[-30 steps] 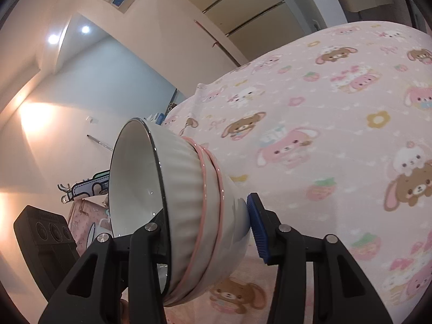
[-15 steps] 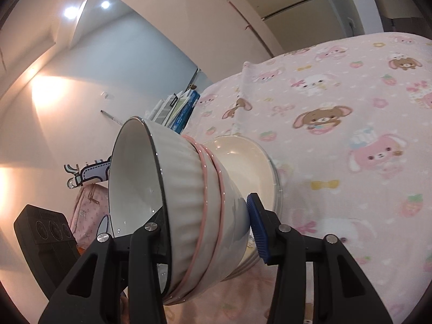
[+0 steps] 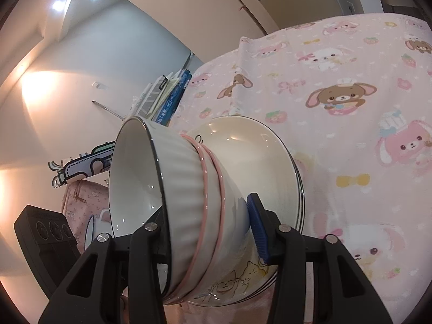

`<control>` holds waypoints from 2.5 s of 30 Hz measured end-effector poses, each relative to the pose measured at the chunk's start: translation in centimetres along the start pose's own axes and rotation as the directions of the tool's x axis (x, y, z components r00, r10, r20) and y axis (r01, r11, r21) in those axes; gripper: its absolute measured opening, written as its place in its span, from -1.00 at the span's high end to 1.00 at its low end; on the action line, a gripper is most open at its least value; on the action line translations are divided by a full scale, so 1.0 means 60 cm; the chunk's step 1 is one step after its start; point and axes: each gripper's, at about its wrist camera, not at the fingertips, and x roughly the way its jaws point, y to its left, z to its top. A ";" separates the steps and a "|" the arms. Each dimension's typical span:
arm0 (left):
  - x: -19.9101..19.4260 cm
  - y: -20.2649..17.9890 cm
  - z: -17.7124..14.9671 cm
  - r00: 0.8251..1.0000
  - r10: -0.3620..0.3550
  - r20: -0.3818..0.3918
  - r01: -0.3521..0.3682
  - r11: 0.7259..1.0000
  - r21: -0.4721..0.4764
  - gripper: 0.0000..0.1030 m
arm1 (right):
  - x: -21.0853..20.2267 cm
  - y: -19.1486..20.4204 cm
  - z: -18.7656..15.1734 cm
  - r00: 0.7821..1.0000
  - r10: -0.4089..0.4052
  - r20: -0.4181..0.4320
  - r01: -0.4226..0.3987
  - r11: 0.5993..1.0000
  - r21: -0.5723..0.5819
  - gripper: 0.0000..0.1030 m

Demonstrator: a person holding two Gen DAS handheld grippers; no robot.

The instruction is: Organize plates and bowls

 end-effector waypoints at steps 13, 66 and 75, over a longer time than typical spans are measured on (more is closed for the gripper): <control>0.001 0.003 -0.001 1.000 0.002 0.010 -0.002 1.000 -0.008 0.21 | 0.007 -0.002 0.001 1.000 0.003 0.003 -0.003 1.000 -0.006 0.13; -0.277 -0.259 -0.149 0.772 -0.134 0.621 -0.166 0.901 0.400 -1.00 | -0.469 0.018 -0.162 0.574 -0.148 0.806 0.490 0.850 -0.194 -1.00; -0.357 -0.284 -0.219 0.718 -0.184 0.671 -0.164 0.892 0.420 -1.00 | -0.553 0.037 -0.252 0.500 -0.150 0.853 0.527 0.834 -0.162 -1.00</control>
